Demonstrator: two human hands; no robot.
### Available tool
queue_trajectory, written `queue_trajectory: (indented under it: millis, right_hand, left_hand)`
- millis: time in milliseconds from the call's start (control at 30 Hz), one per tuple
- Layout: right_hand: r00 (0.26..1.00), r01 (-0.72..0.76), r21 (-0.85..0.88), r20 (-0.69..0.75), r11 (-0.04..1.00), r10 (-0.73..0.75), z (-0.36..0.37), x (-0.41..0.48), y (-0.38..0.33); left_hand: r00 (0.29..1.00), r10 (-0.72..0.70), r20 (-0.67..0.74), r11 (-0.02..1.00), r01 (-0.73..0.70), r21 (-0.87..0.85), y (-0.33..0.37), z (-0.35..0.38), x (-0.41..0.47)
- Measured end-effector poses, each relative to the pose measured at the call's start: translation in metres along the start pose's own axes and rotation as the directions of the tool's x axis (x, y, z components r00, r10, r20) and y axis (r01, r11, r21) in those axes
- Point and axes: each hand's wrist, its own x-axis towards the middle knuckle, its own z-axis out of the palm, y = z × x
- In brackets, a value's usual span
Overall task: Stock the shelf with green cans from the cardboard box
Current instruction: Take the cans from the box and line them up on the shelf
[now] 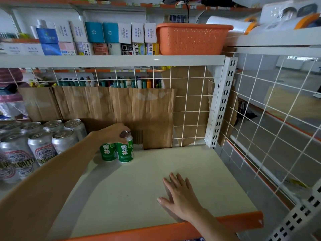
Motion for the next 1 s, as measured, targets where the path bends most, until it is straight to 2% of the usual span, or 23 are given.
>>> queue_trajectory:
  millis: [533, 733, 900, 1000]
  right_hand:
    - [1.000, 0.008, 0.015, -0.011, 1.000, -0.008, -0.004, -0.004, -0.002]
    - [1.000, 0.013, 0.002, -0.017, 1.000, -0.013, -0.005, -0.005, -0.003]
    - [1.000, 0.015, 0.006, -0.015, 1.000, -0.015, -0.006, -0.006, -0.004]
    - [0.999, 0.050, -0.022, -0.005, 0.999, -0.050, -0.011, -0.009, -0.007]
  left_hand:
    - [1.000, -0.003, -0.027, 1.000, 0.003, 0.000, 0.001, 0.005, 0.005]
    - [0.979, -0.024, -0.201, 0.999, 0.014, -0.051, 0.003, 0.007, -0.013]
    - [0.953, -0.083, -0.292, 0.992, 0.050, -0.118, 0.005, 0.002, -0.049]
    - [0.936, -0.132, -0.326, 0.989, 0.104, -0.103, 0.000, 0.010, -0.087]
